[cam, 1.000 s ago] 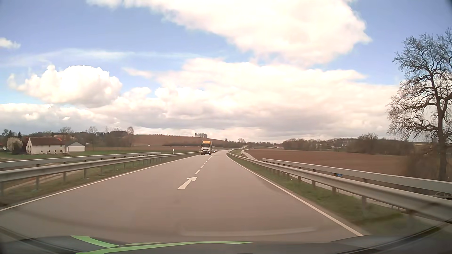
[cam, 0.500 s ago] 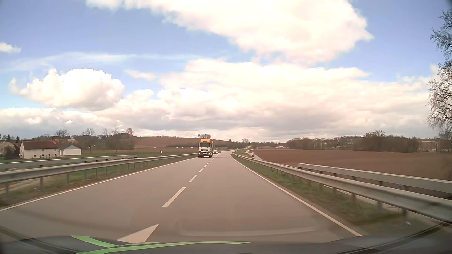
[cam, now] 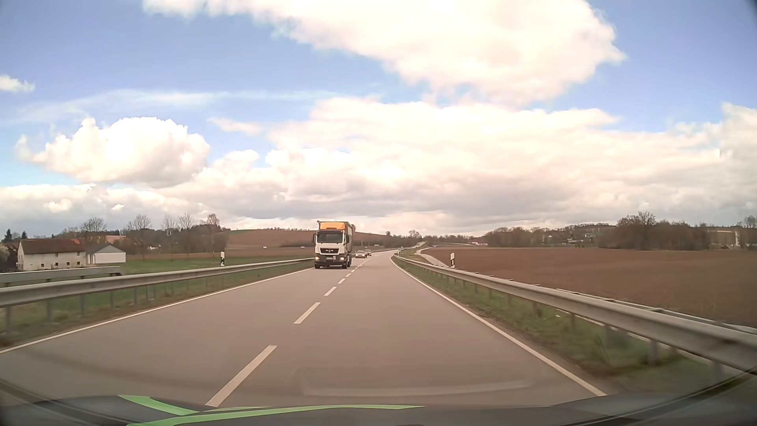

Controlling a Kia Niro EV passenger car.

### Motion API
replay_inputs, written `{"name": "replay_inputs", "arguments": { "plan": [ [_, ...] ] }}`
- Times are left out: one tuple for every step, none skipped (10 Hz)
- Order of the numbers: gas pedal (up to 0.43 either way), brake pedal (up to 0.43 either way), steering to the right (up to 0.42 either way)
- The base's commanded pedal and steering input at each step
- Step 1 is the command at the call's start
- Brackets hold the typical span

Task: Follow the waypoints while adhering to traffic rules and regulations

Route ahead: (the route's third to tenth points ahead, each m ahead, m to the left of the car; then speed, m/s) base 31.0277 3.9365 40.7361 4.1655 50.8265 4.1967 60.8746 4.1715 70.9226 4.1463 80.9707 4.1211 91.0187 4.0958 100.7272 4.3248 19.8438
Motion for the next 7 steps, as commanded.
{"name": "replay_inputs", "arguments": {
  "plan": [
    [0.177, 0.0, 0.0],
    [0.177, 0.0, 0.001],
    [0.177, 0.0, 0.001],
    [0.177, 0.0, 0.001],
    [0.177, 0.0, 0.001],
    [0.177, 0.0, 0.001],
    [0.177, 0.0, 0.001]
  ]
}}
